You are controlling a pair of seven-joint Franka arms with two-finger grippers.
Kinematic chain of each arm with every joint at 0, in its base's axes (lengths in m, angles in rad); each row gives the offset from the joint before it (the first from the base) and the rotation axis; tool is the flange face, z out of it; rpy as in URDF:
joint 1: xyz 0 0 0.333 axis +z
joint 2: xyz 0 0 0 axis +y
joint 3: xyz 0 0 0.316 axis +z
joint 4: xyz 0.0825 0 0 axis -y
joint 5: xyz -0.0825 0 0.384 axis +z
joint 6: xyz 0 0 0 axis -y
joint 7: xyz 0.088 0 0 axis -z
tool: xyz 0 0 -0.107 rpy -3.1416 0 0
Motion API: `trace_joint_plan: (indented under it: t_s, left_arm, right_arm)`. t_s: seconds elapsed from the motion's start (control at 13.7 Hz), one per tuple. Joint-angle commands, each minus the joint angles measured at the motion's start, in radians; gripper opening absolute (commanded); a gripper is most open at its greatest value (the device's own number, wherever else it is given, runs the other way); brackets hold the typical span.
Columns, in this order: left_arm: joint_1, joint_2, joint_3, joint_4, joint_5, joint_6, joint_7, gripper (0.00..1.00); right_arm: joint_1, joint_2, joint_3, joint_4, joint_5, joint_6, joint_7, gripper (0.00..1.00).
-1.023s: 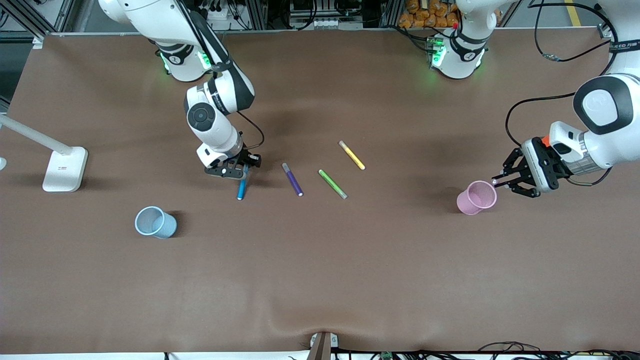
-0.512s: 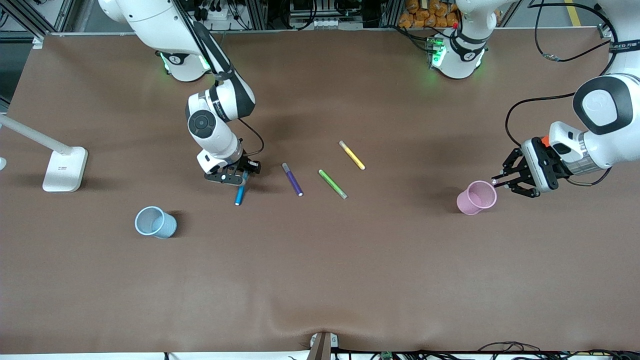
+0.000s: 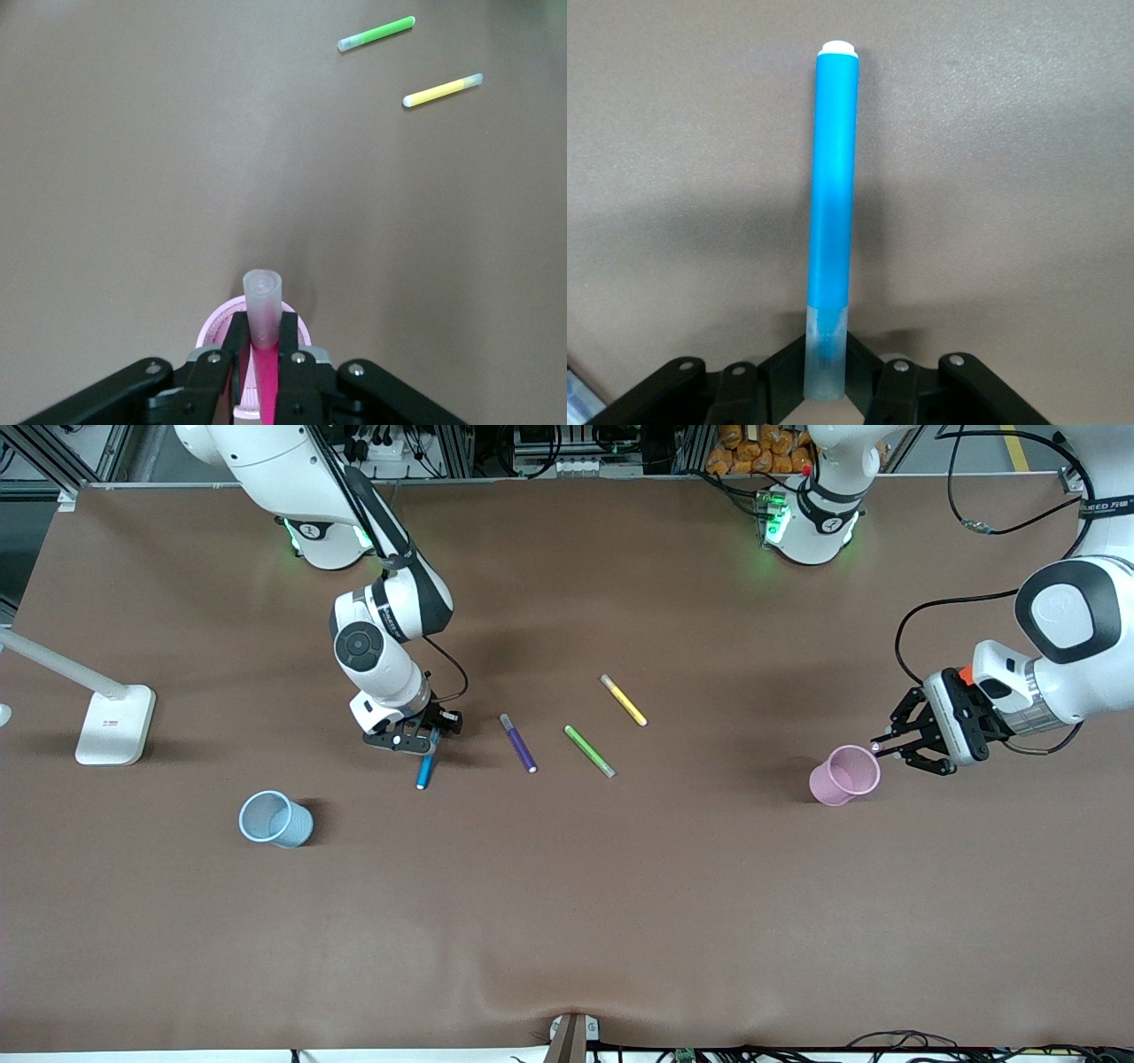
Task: Place pink and blue markers in matching cups
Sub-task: 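Hold the pink marker over the pink cup while the right gripper carries the blue marker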
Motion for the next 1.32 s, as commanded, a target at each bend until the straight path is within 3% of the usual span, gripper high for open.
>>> trace_joint_plan:
  t_s: [0.0, 0.15, 0.29, 0.37, 0.44, 0.51, 0.58, 0.73, 1.02, 1.24]
  left_arm:
    - [0.010, 0.004, -0.010, -0.002, -0.021, 0.012, 0.029, 0.00]
    - [0.010, 0.004, -0.010, -0.001, -0.019, 0.012, 0.027, 0.00]
    - [0.010, 0.004, -0.010, 0.002, -0.016, 0.012, 0.027, 0.00]
    - [0.010, 0.004, -0.010, 0.002, -0.016, 0.012, 0.027, 0.00]
    - [0.010, 0.004, -0.010, 0.002, -0.014, 0.012, 0.027, 0.00]
    - [0.010, 0.004, -0.010, 0.004, -0.014, 0.012, 0.027, 0.00]
    - [0.010, 0.006, -0.010, 0.004, -0.014, 0.012, 0.027, 0.00]
    - [0.008, 0.006, -0.010, 0.004, -0.013, 0.012, 0.027, 0.00]
    - [0.008, 0.008, -0.010, 0.007, -0.011, 0.012, 0.026, 0.00]
    - [0.008, 0.004, -0.010, 0.021, -0.010, 0.001, 0.018, 0.00]
  right_arm:
    - [-0.010, 0.001, 0.010, 0.012, 0.009, -0.013, -0.008, 0.05]
    - [-0.010, -0.001, 0.008, 0.010, 0.009, -0.014, -0.008, 0.14]
    - [-0.010, -0.001, 0.008, 0.009, 0.007, -0.014, -0.009, 0.53]
    - [-0.010, -0.001, 0.010, 0.009, 0.007, -0.014, -0.009, 0.53]
    - [-0.010, -0.001, 0.008, 0.009, 0.007, -0.014, -0.011, 0.35]
    - [-0.010, -0.001, 0.008, 0.009, 0.009, -0.014, -0.009, 0.26]
    - [-0.010, -0.001, 0.008, 0.009, 0.009, -0.014, -0.009, 0.26]
    - [-0.010, -0.001, 0.010, 0.009, 0.009, -0.014, -0.003, 0.00]
    - [-0.012, -0.008, 0.008, 0.010, 0.009, -0.011, -0.002, 0.00]
    - [-0.067, -0.069, 0.007, 0.013, 0.007, -0.014, -0.047, 0.00]
